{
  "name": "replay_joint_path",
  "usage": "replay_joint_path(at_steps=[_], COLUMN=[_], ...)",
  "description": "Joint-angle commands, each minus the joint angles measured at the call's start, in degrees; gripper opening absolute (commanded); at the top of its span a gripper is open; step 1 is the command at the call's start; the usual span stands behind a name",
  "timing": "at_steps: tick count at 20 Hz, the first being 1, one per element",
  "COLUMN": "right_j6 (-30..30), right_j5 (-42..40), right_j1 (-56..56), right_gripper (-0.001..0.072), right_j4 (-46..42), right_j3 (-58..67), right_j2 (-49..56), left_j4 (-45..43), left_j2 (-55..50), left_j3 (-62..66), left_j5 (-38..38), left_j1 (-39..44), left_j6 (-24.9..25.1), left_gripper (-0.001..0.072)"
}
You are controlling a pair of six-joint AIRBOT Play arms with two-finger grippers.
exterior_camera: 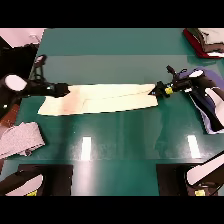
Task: Fold the shirts.
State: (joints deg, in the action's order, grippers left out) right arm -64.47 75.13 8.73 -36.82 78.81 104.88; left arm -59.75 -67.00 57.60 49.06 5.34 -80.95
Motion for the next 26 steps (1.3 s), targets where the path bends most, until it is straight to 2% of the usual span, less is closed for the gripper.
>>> replay_joint_path(at_steps=[1, 4, 9, 12, 17, 20, 22, 26], right_j6=[2.0, 1.8, -4.2, -6.5, -7.1, -7.1, -7.1, -7.1], right_j5=[1.0, 5.0, 8.5, 10.1, 5.5, 3.0, 2.1, -2.2], right_j1=[0.5, 0.5, -1.8, -5.7, -13.7, -17.0, -19.3, -24.7], right_gripper=[0.0014, 0.0013, 0.0012, 0.0012, 0.0012, 0.0012, 0.0012, 0.0012], right_j4=[5.2, 5.8, 5.7, 5.6, 5.2, 5.3, 5.3, 5.3], right_j3=[0.3, 5.4, 18.1, 24.6, 29.4, 29.4, 29.4, 29.4], right_j2=[-2.9, -7.5, -13.2, -13.4, -13.4, -12.7, -11.4, -8.7], left_j4=[1.7, 1.8, 1.8, 3.3, 3.4, 3.2, 2.7, 0.0], left_j2=[-6.1, -15.3, -31.5, -38.2, -40.0, -39.9, -39.8, -39.7], left_j3=[4.1, 12.4, 26.8, 32.1, 32.9, 32.9, 34.6, 44.3], left_j5=[-1.5, -1.5, -0.6, -0.6, -5.3, -4.6, -1.0, 11.7], left_j1=[7.1, 12.6, 18.7, 19.3, 19.3, 19.1, 17.9, 11.3], left_j6=[0.3, 0.4, 0.2, -2.7, -2.7, -2.6, -2.6, -2.6], left_gripper=[0.0025, 0.0026, 0.0025, 0.0026, 0.0026, 0.0026, 0.0026, 0.0025])
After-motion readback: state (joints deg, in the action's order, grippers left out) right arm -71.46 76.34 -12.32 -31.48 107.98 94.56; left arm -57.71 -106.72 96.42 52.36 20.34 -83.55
